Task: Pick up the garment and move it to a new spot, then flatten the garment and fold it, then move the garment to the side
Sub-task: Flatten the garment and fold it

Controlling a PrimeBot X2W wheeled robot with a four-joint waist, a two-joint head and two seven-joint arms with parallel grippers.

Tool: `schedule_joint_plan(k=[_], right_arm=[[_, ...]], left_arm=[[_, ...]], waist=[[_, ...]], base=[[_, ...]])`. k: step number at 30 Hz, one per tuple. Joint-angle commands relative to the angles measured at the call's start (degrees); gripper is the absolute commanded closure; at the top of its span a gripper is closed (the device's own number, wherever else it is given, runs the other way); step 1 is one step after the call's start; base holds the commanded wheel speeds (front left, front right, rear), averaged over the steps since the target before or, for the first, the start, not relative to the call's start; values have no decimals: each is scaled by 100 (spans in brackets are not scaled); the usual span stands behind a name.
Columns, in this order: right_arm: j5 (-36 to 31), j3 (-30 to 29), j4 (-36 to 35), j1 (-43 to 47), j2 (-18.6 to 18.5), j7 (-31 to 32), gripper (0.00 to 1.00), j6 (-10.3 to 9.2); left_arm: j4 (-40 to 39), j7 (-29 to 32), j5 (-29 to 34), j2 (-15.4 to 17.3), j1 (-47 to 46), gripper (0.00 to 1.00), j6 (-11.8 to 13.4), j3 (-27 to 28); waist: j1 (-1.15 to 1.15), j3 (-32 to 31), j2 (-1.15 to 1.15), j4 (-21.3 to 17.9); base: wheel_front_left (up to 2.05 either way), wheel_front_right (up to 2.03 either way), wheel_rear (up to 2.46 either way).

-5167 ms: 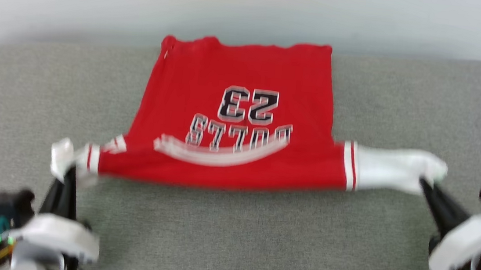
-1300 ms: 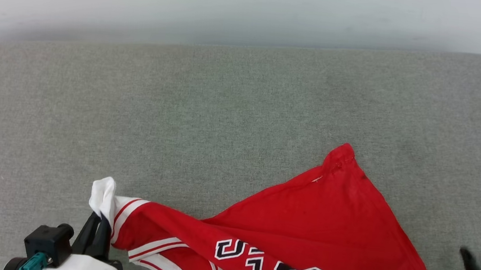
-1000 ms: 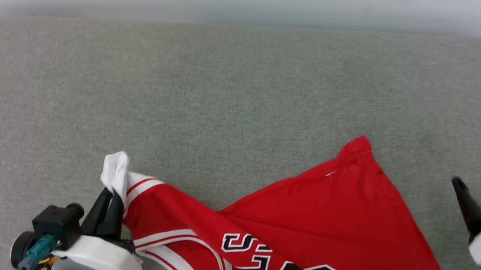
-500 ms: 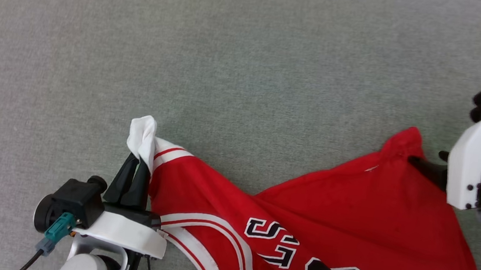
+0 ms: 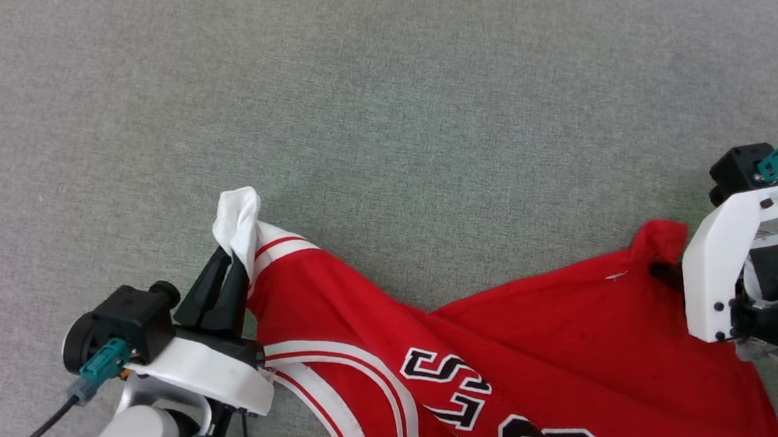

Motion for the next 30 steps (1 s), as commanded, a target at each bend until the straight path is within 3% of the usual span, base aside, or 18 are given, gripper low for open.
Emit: schedule_joint_plan(k=[1, 10, 19, 25, 30], right_arm=[[-9, 199, 172, 116, 35, -191, 100, -2], [-156, 35, 329, -235, -52, -1248, 100, -2], [-429, -271, 983, -809, 97, -2434, 100, -2], [-586, -305, 1293, -1414, 86, -2933, 100, -4], [-774, -287, 1451, -2255, -13, -3484, 100, -4]], left_arm=[[30, 38, -40, 52, -125, 100, 2, 43], [256, 257, -43, 383, -710, 100, -209, 168], [1628, 737, -271, 570, -2539, 100, -706, 285], [2631, 686, -220, 582, -3692, 100, -885, 336], [3404, 569, -121, 560, -4919, 100, -1036, 313]], waist=[[0, -112, 0, -43], [0, -743, 0, -214], [0, -1533, 0, -457], [0, -1567, 0, -602], [0, -1235, 0, -722]], base=[[0, 0, 0], [0, 0, 0], [0, 0, 0], [0, 0, 0], [0, 0, 0]])
